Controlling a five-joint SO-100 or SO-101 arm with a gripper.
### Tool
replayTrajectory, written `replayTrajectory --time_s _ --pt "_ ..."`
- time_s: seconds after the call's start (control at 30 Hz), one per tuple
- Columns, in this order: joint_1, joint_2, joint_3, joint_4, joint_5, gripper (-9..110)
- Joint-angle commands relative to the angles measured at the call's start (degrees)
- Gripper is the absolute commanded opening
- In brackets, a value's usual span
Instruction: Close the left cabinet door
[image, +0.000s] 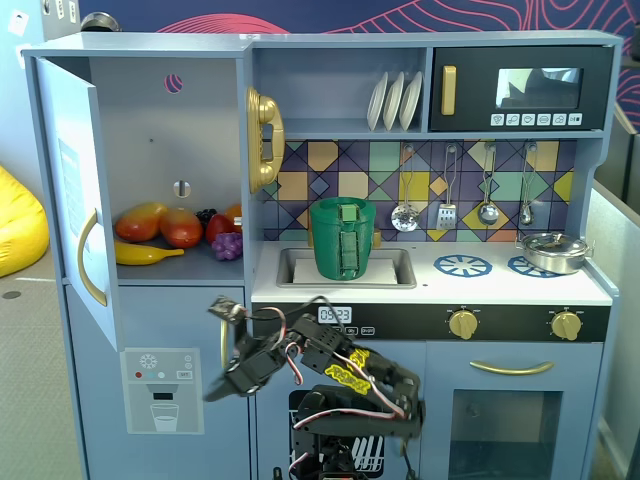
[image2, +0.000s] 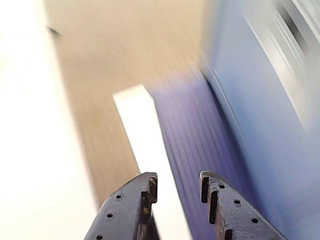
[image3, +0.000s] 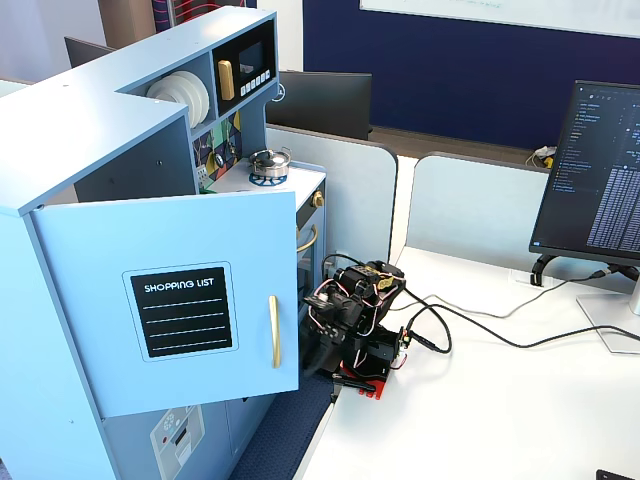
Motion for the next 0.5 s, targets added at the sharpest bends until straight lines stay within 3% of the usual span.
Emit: replayTrajectory --time_s 0.0,0.23,0.47 --pt "-14.2 -8.9 -5.1 -16.4 -4.5 0" --pt "-28.5 -26.4 -9.8 -39.8 -4.4 0" --pt "-35.0 -44.6 -22.8 -52.9 -5.8 0"
